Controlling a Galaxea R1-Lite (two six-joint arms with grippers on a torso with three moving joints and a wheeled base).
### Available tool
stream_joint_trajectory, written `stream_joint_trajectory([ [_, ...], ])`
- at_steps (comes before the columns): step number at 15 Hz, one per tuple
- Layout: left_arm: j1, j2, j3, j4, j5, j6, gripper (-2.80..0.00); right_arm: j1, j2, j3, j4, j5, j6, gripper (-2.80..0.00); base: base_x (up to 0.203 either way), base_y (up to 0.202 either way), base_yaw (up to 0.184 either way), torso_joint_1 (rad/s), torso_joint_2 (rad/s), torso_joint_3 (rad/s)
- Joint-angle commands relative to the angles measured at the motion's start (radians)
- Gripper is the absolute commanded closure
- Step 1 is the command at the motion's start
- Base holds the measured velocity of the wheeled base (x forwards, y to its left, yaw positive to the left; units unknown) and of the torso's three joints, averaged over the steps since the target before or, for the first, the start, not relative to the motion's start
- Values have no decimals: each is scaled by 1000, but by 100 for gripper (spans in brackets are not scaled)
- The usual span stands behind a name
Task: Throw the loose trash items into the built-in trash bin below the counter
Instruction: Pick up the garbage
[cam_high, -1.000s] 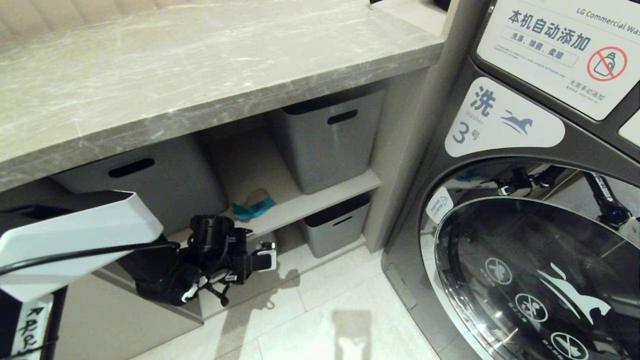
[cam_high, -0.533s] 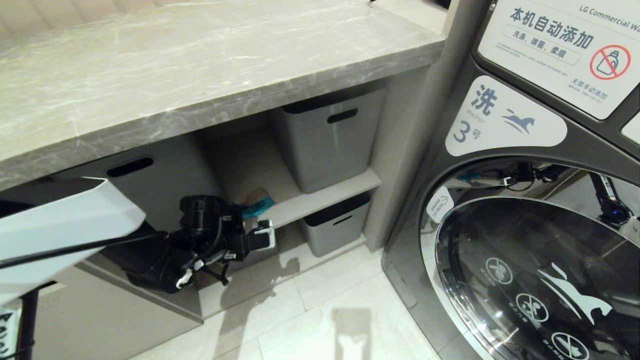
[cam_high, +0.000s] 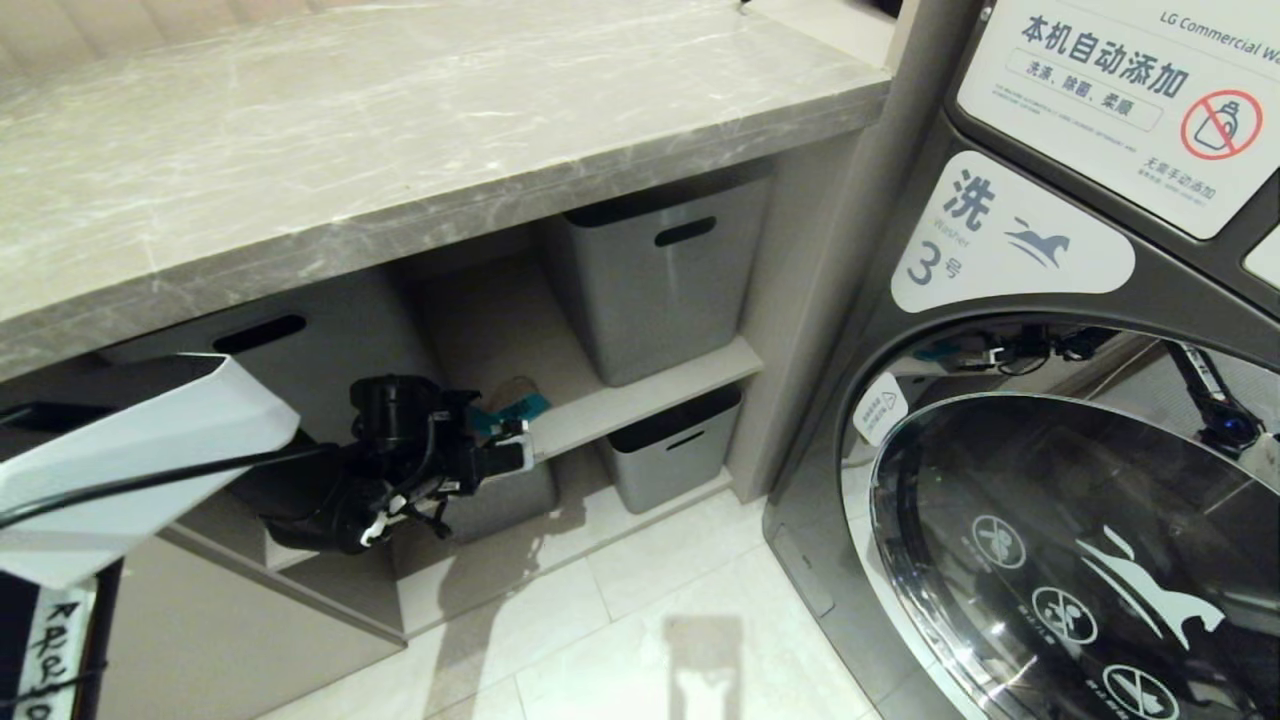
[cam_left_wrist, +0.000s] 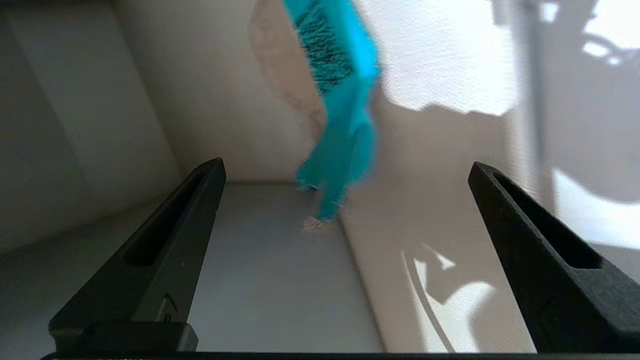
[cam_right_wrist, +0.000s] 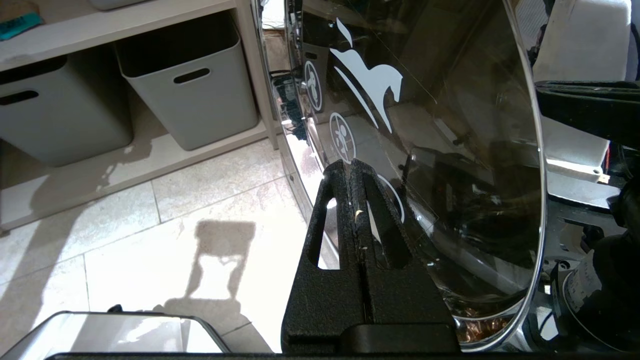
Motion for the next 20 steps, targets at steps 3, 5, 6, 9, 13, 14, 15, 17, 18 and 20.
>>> stream_joint_trajectory([
  [3, 20, 76, -90, -3, 1, 5, -280, 0, -1, 0, 0, 0, 0, 0, 0, 0, 0, 0, 0, 0],
  [5, 18, 88, -100, -3, 1, 6, -280, 0, -1, 0, 0, 0, 0, 0, 0, 0, 0, 0, 0, 0],
  [6, 18, 93, -101, -3, 0, 6, -280, 0, -2, 0, 0, 0, 0, 0, 0, 0, 0, 0, 0, 0],
  [9, 11, 112, -136, -1, 1, 1, -280, 0, 0, 0, 0, 0, 0, 0, 0, 0, 0, 0, 0, 0],
  [13, 3, 135, -195, 5, 1, 1, -280, 1, -2, 0, 0, 0, 0, 0, 0, 0, 0, 0, 0, 0],
  [14, 0, 140, -203, 5, 1, 1, -280, 0, -1, 0, 0, 0, 0, 0, 0, 0, 0, 0, 0, 0],
  [15, 0, 142, -204, 5, 1, 1, 0, 0, -2, 0, 0, 0, 0, 0, 0, 0, 0, 0, 0, 0],
  [17, -3, 148, -203, 5, 1, -1, 0, 0, -1, 0, 0, 0, 0, 0, 0, 0, 0, 0, 0, 0],
  [18, -5, 150, -203, 5, 1, -1, 0, 0, -1, 0, 0, 0, 0, 0, 0, 0, 0, 0, 0, 0],
  [20, -8, 158, -207, 6, 1, -1, 0, 0, -2, 0, 0, 0, 0, 0, 0, 0, 0, 0, 0, 0],
])
